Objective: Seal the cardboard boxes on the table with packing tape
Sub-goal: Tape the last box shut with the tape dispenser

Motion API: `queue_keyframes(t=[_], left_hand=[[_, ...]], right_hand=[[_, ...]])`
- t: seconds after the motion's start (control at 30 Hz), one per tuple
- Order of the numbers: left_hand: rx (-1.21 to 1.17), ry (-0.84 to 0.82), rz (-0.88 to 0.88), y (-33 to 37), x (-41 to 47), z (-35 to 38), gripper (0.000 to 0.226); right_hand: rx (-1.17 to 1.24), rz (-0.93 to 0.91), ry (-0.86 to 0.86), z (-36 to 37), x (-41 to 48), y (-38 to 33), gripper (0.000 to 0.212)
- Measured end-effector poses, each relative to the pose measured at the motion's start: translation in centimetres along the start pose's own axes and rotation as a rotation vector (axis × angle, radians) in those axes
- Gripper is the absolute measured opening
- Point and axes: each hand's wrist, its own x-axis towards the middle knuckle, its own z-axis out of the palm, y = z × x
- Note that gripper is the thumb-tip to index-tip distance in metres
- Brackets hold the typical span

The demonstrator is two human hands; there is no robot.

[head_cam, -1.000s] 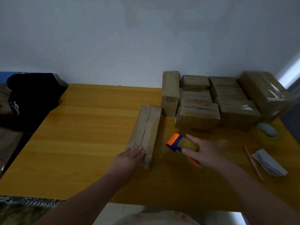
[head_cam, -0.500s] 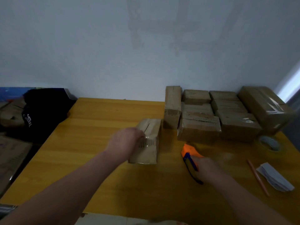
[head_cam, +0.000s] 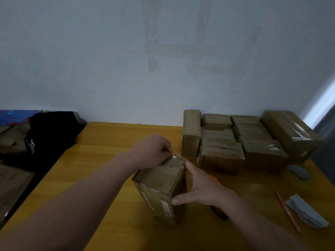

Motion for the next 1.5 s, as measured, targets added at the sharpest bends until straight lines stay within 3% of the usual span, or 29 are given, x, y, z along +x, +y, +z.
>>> queue_keyframes(t=[0.13, 0.3, 0.4, 0.5, 0.57, 0.67, 0.8, 0.93, 1.07, 1.2, 1.5], left_hand=[[-0.023, 0.036, -0.018, -0.1, 0.3, 1.0, 0.016], [-0.028, 0.111, -0.018, 0.3, 0.5, 1.6, 0.018], [0.079, 0.289, -0.023, 0.5, 0.1, 2.0, 0.028], [0.084, 0.515, 0.129, 0.6, -1.0, 2.7, 0.023], [0.024, 0.474, 0.269, 0.4, -1.7, 3.5, 0.014], [-0.096, 0.340, 0.350, -0.1, -2.6, 4.9, 0.035], [-0.120, 0.408, 0.413, -1.2, -3.6, 6.2, 0.034], [-0.106, 0.533, 0.528, -2.3, -4.6, 8.0, 0.033], [-0.126, 0.596, 0.557, -2.3, -4.7, 8.9, 0.033], [-0.145, 0.608, 0.555, -2.4, -4.5, 9.4, 0.035], [-0.138, 0.625, 0.551, -2.4, -4.3, 9.8, 0.036]], right_hand=[[0.016, -0.003, 0.091, 1.4, 0.0, 0.3, 0.128], [0.040, -0.008, 0.175, 2.4, 0.2, 0.7, 0.120], [0.063, 0.022, 0.251, 2.3, 0.3, 0.8, 0.114], [0.100, 0.050, 0.365, 2.1, 0.2, 1.0, 0.111], [0.096, 0.048, 0.399, 2.3, 0.1, 1.2, 0.111], [0.085, 0.026, 0.395, 2.4, -0.1, 1.4, 0.110], [-0.162, 0.006, 0.418, 1.4, -1.6, 1.8, 0.109], [-0.614, -0.279, 0.601, 0.1, -3.1, 3.2, 0.091], [-0.823, -0.544, 0.656, 0.2, -3.9, 4.5, 0.070], [-0.850, -0.568, 0.657, 0.7, -3.8, 4.4, 0.061], [-0.674, -0.477, 0.639, 1.2, -2.5, 3.4, 0.061]])
